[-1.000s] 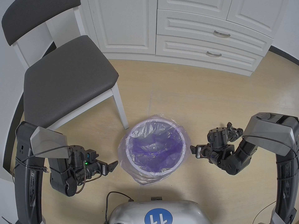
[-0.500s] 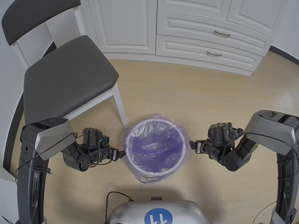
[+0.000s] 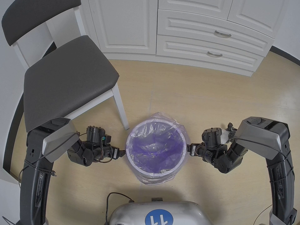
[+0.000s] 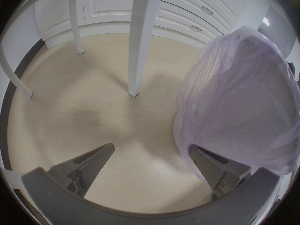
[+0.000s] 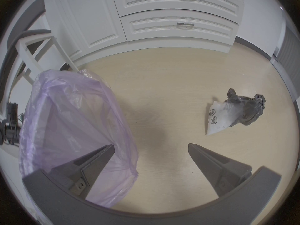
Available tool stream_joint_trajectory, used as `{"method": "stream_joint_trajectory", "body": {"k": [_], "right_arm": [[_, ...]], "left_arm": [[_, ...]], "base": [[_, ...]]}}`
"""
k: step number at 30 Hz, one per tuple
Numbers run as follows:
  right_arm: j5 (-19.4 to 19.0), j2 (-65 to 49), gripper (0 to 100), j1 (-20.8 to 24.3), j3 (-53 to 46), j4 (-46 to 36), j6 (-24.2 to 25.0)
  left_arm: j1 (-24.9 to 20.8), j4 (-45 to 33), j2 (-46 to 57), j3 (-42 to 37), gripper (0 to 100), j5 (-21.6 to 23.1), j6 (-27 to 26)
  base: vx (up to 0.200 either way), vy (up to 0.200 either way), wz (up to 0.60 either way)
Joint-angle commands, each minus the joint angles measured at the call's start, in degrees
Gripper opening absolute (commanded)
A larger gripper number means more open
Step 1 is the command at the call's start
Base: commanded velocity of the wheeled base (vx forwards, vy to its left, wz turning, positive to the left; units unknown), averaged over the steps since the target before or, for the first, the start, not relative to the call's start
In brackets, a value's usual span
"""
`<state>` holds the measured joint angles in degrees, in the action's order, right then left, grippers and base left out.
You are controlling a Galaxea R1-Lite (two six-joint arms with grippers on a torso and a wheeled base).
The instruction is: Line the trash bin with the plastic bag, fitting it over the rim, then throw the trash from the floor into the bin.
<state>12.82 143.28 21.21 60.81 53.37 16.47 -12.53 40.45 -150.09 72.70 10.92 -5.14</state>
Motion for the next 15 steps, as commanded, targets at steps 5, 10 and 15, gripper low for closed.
{"method": "stream_joint_trajectory", "body": {"k": [5, 10, 15], "right_arm": [[-3.68, 3.76, 100, 0.5, 2.91, -0.2, 4.8], [-3.42, 5.79, 100, 0.85, 6.52, -5.21, 6.38], [-2.54, 5.61, 100, 1.46, 11.35, -15.4, 9.99]], "left_arm": [[-0.74, 6.49, 0.59, -5.2, 100, -3.98, 0.13], [-1.18, 8.86, 0.41, -6.96, 100, -4.16, 0.05], [-1.09, 8.95, 1.03, -7.05, 100, -4.07, 0.31]], "base": [[0.0, 0.0, 0.0], [0.0, 0.0, 0.0], [0.0, 0.0, 0.0]]}}
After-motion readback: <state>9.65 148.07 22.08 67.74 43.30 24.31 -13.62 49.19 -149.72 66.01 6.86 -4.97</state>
